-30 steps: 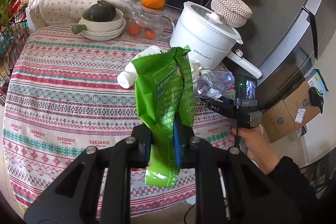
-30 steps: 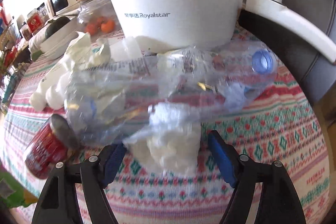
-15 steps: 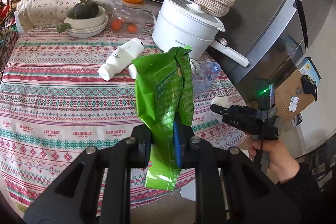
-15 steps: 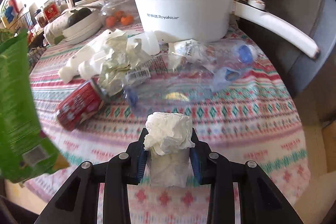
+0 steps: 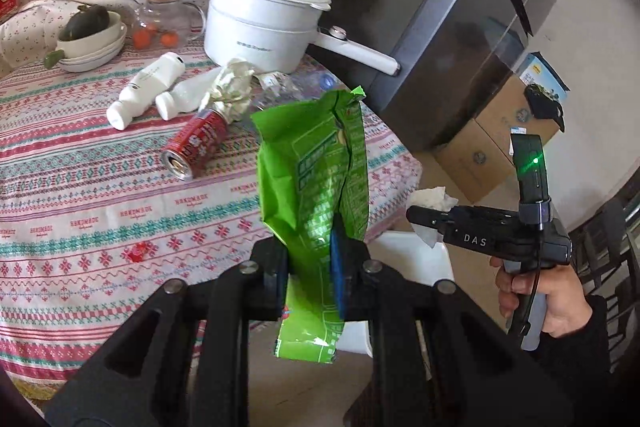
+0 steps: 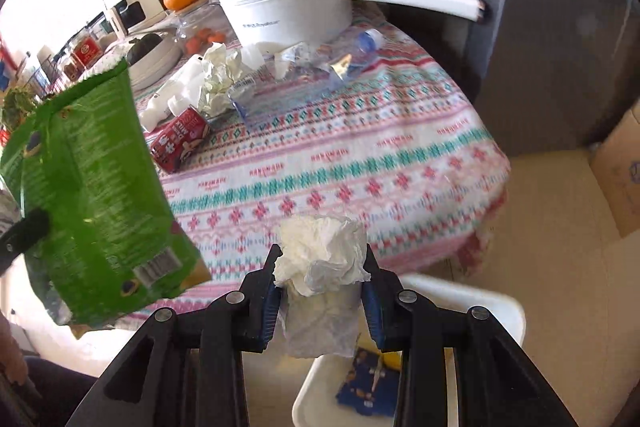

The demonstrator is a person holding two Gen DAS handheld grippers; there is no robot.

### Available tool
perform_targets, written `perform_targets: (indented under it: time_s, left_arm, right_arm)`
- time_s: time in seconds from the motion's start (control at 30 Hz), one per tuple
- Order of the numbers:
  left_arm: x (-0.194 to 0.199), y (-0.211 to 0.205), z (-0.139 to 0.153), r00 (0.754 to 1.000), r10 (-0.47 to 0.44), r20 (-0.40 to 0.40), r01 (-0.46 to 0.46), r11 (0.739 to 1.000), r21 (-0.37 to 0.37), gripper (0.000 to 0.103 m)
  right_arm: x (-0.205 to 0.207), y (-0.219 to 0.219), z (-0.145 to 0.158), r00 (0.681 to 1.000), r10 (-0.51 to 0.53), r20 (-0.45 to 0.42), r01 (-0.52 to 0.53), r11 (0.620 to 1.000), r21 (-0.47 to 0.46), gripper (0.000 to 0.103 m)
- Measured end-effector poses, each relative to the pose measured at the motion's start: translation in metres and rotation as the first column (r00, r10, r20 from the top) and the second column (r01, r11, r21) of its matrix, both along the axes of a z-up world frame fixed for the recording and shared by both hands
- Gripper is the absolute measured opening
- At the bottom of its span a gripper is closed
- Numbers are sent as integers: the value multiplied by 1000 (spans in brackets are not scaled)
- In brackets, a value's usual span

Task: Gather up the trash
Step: 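Grasp the crumpled white tissue with the right gripper while the left holds the green bag, then carry the green bag and tissue over the white bin and release both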

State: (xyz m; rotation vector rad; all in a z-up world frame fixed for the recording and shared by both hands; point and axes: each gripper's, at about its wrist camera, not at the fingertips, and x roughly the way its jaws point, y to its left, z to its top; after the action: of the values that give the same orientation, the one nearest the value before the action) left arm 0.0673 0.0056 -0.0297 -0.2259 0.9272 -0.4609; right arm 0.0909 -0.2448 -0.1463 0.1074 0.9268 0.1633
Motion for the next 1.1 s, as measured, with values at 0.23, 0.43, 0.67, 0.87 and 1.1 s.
perform_targets:
  time_s: [0.23,0.43,0.67,0.87,1.1]
  left_arm:
    - [-9,-42,-17,991,-113,-76,111,993,-28,19]
    - [-12,-90,-38,963,-218,-158,213,976,-50,19]
    - [-22,-154,-68,924,-322,-204,327,945,-10,20]
    - [-29,-183,-93,906,-385,-177,405,910,93,25]
    - [-39,-196,-93,892,-440,-106,453,867,208,53]
  right_arm:
    - [-30,-30,1,999,-37,25,38,998,-40,37]
    - [-46,-67,-7,996,-91,11,91,995,-38,37]
    - [-60,-101,-18,991,-132,-11,131,991,-28,38]
    - [-66,-123,-29,987,-158,-39,157,987,-31,38]
    - [-68,-130,-38,986,-147,-72,145,989,-32,38]
